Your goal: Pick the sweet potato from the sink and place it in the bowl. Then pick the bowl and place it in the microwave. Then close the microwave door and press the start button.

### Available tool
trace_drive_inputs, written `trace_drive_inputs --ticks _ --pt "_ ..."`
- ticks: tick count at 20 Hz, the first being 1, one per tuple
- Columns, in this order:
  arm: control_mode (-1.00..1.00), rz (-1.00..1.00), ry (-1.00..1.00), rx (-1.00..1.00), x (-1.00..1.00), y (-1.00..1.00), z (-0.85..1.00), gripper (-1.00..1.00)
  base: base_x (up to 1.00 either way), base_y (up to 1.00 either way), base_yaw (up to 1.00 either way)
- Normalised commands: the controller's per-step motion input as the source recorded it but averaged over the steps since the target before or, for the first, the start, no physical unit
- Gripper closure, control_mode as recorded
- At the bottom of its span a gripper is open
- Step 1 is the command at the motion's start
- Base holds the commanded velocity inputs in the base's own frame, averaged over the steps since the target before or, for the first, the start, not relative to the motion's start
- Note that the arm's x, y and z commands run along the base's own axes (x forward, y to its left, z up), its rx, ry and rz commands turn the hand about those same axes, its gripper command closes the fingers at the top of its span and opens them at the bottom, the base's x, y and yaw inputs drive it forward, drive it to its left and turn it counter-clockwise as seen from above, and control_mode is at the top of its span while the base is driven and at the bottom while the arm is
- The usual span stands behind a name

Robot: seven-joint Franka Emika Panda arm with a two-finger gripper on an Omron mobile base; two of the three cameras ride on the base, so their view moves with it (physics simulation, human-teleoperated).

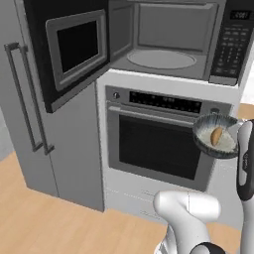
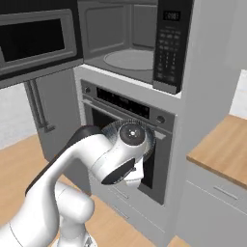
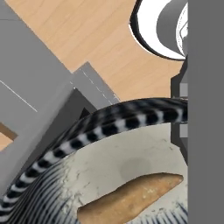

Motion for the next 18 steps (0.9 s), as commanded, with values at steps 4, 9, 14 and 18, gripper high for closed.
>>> trace_drive_inputs --ticks 4,9,14,18 --pt "1.00 0.00 0.00 0.00 0.00 0.00 0.00 1.00 0.29 0.73 -0.38" --pt "1.00 0.00 0.00 0.00 0.00 0.00 0.00 1.00 0.55 0.69 -0.40" --pt "1.00 0.00 0.00 0.00 0.00 0.00 0.00 1.00 0.52 0.41 -0.37" --pt "1.00 0.00 0.00 0.00 0.00 0.00 0.00 1.00 0.59 0.28 -0.32"
